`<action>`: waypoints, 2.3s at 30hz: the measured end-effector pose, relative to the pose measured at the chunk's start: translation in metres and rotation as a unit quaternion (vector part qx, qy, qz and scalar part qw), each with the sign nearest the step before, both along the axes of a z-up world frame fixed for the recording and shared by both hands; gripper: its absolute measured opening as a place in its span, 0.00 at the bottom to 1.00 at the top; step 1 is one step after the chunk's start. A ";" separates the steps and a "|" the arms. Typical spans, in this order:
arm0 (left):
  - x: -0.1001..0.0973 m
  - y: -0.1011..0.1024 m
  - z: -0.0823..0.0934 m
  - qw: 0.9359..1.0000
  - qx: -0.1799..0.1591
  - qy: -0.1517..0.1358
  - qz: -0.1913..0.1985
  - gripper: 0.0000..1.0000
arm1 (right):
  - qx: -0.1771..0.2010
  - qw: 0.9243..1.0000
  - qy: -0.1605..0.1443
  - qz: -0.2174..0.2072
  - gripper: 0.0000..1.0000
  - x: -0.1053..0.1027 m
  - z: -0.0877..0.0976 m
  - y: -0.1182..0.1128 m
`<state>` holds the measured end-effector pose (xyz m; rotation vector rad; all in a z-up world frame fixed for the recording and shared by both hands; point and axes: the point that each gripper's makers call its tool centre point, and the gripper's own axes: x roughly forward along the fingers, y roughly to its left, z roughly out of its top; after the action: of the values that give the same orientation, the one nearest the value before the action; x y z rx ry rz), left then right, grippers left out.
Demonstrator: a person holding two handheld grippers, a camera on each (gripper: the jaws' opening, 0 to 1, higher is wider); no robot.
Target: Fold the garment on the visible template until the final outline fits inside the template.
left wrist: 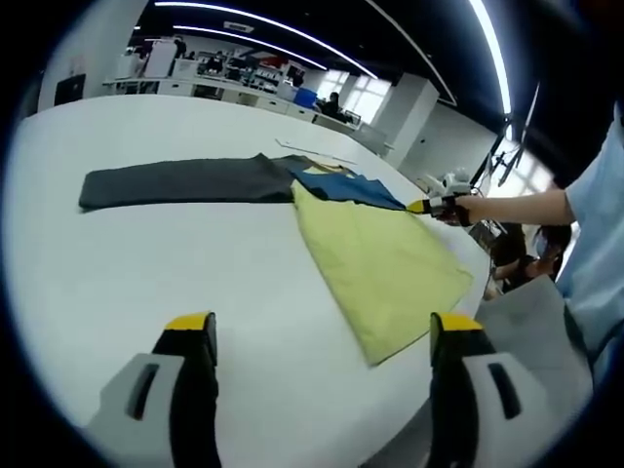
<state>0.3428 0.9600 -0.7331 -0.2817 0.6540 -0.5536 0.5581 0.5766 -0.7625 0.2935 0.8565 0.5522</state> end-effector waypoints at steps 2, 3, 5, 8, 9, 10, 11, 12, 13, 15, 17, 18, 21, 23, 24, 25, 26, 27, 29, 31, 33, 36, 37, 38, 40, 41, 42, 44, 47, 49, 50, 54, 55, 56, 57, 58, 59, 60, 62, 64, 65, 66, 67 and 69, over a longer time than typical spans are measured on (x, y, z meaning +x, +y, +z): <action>0.000 0.000 0.000 1.000 0.001 0.000 0.000 0.88 | -0.001 1.000 -0.008 0.002 0.03 0.000 0.003 -0.001; 0.000 0.000 0.000 1.000 0.000 0.000 0.000 0.88 | -0.006 1.000 -0.014 0.003 0.05 0.000 0.004 -0.003; 0.000 0.000 0.000 1.000 0.000 -0.001 0.001 0.88 | -0.009 0.999 -0.030 0.009 0.09 0.001 0.010 -0.006; 0.001 0.000 0.000 1.000 0.001 -0.002 -0.001 0.88 | -0.002 0.999 -0.041 0.012 0.22 0.000 0.017 -0.010; 0.001 0.000 0.000 1.000 0.001 -0.002 -0.002 0.88 | -0.001 0.999 -0.050 0.014 0.30 0.000 0.020 -0.011; 0.002 0.000 0.000 1.000 0.001 -0.002 -0.002 0.88 | 0.001 0.998 -0.057 0.018 0.35 -0.001 0.023 -0.011; 0.002 0.000 0.001 1.000 0.001 -0.002 -0.002 0.88 | 0.001 0.998 -0.065 0.023 0.40 -0.002 0.026 -0.011; 0.003 0.001 0.001 1.000 0.002 -0.003 -0.002 0.88 | 0.000 0.997 -0.068 0.027 0.46 -0.004 0.028 -0.012; 0.003 0.001 0.001 1.000 0.002 -0.003 -0.003 0.88 | 0.000 0.997 -0.074 0.029 0.51 -0.005 0.030 -0.012; 0.005 0.001 0.002 1.000 0.003 -0.004 -0.004 0.88 | -0.002 0.996 -0.083 0.030 0.60 -0.007 0.034 -0.014; 0.006 0.001 0.002 1.000 0.005 -0.006 -0.006 0.88 | -0.003 0.995 -0.091 0.036 0.67 -0.009 0.036 -0.014; 0.007 0.001 0.003 1.000 0.005 -0.006 -0.007 0.88 | -0.004 0.995 -0.094 0.038 0.70 -0.010 0.037 -0.014; 0.009 0.003 0.003 1.000 0.007 -0.007 -0.007 0.88 | -0.016 0.993 -0.102 0.051 0.82 -0.015 0.039 -0.014; 0.010 0.005 0.003 1.000 0.008 -0.008 -0.006 0.88 | -0.024 0.992 -0.106 0.062 0.90 -0.020 0.039 -0.014; 0.011 0.006 0.003 1.000 0.009 -0.008 -0.005 0.88 | -0.030 0.992 -0.107 0.066 0.93 -0.021 0.039 -0.015; 0.012 0.007 0.002 1.000 0.009 -0.008 -0.003 0.87 | -0.035 0.991 -0.108 0.071 0.96 -0.023 0.039 -0.016; 0.012 0.008 0.003 1.000 0.008 -0.008 -0.002 0.87 | -0.039 0.990 -0.109 0.075 0.99 -0.026 0.039 -0.016; 0.014 0.010 0.003 1.000 0.008 -0.008 0.001 0.86 | -0.041 0.990 -0.110 0.078 1.00 -0.028 0.040 -0.016; 0.015 0.014 0.002 1.000 0.015 -0.011 0.005 0.86 | -0.045 0.989 -0.110 0.084 1.00 -0.033 0.040 -0.017; 0.017 0.016 0.002 1.000 0.016 -0.011 0.007 0.86 | -0.049 0.988 -0.114 0.095 1.00 -0.037 0.041 -0.016; 0.018 0.018 0.004 1.000 0.014 -0.014 0.009 0.85 | -0.051 0.988 -0.111 0.097 1.00 -0.040 0.040 -0.017; 0.024 0.025 0.005 1.000 0.016 -0.016 0.019 0.83 | -0.046 0.988 -0.114 0.092 1.00 -0.041 0.043 -0.019; 0.026 0.028 0.005 0.999 0.019 -0.017 0.024 0.82 | -0.043 0.988 -0.115 0.091 1.00 -0.042 0.044 -0.018; 0.030 0.033 0.005 0.999 0.026 -0.018 0.028 0.81 | -0.043 0.988 -0.115 0.092 1.00 -0.043 0.044 -0.018; 0.037 0.047 0.004 0.997 0.051 -0.020 0.050 0.76 | -0.046 0.987 -0.112 0.101 1.00 -0.048 0.044 -0.016; 0.042 0.055 0.004 0.996 0.065 -0.025 0.059 0.76 | -0.047 0.987 -0.110 0.111 1.00 -0.052 0.044 -0.014; 0.048 0.059 0.007 0.995 0.065 -0.035 0.069 0.76 | -0.047 0.986 -0.110 0.113 1.00 -0.054 0.044 -0.013; 0.057 0.073 0.008 0.993 0.058 -0.030 0.098 0.76 | -0.048 0.986 -0.107 0.116 1.00 -0.058 0.045 -0.012; 0.070 0.092 0.011 0.990 0.058 -0.037 0.119 0.74 | -0.044 0.985 -0.111 0.122 1.00 -0.063 0.049 -0.009; 0.076 0.101 0.011 0.989 0.056 -0.041 0.131 0.73 | -0.042 0.984 -0.113 0.128 1.00 -0.067 0.053 -0.006; 0.079 0.109 0.009 0.987 0.051 -0.031 0.149 0.73 | -0.037 0.984 -0.111 0.133 1.00 -0.071 0.055 -0.004; 0.088 0.135 0.006 0.982 0.065 -0.027 0.178 0.71 | -0.037 0.982 -0.114 0.144 1.00 -0.083 0.061 -0.001; 0.090 0.141 0.005 0.980 0.069 -0.027 0.187 0.70 | -0.034 0.982 -0.112 0.147 1.00 -0.086 0.061 -0.001; 0.093 0.148 0.005 0.978 0.068 -0.026 0.198 0.69 | -0.028 0.982 -0.103 0.154 1.00 -0.091 0.060 0.000; 0.095 0.154 0.005 0.976 0.067 -0.027 0.206 0.69 | -0.030 0.983 -0.102 0.152 1.00 -0.093 0.059 -0.001; 0.097 0.159 0.005 0.973 0.063 -0.025 0.219 0.67 | -0.033 0.983 -0.102 0.152 1.00 -0.094 0.058 -0.003; 0.099 0.164 0.005 0.972 0.061 -0.024 0.225 0.65 | -0.037 0.982 -0.102 0.153 1.00 -0.096 0.057 -0.006; 0.101 0.169 0.004 0.970 0.059 -0.021 0.236 0.63 | -0.038 0.983 -0.100 0.151 0.99 -0.097 0.056 -0.007; 0.106 0.180 0.000 0.965 0.059 -0.016 0.255 0.58 | -0.035 0.984 -0.093 0.146 0.99 -0.100 0.055 -0.012; 0.111 0.188 -0.006 0.962 0.058 -0.010 0.268 0.52 | -0.036 0.985 -0.092 0.144 0.99 -0.102 0.054 -0.015; 0.114 0.190 -0.009 0.961 0.059 -0.008 0.270 0.50 | -0.038 0.985 -0.092 0.142 0.99 -0.103 0.055 -0.017; 0.116 0.192 -0.011 0.960 0.059 -0.007 0.274 0.48 | -0.038 0.985 -0.091 0.140 0.98 -0.104 0.055 -0.018; 0.119 0.194 -0.016 0.959 0.059 -0.002 0.276 0.49 | -0.036 0.986 -0.088 0.138 0.98 -0.104 0.055 -0.020; 0.121 0.197 -0.019 0.956 0.056 0.004 0.288 0.50 | -0.039 0.986 -0.087 0.133 0.98 -0.105 0.055 -0.024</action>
<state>0.4639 1.1574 -0.7525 -0.3496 0.5746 0.0447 0.4526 0.5523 -0.7078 0.0563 0.7489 0.7799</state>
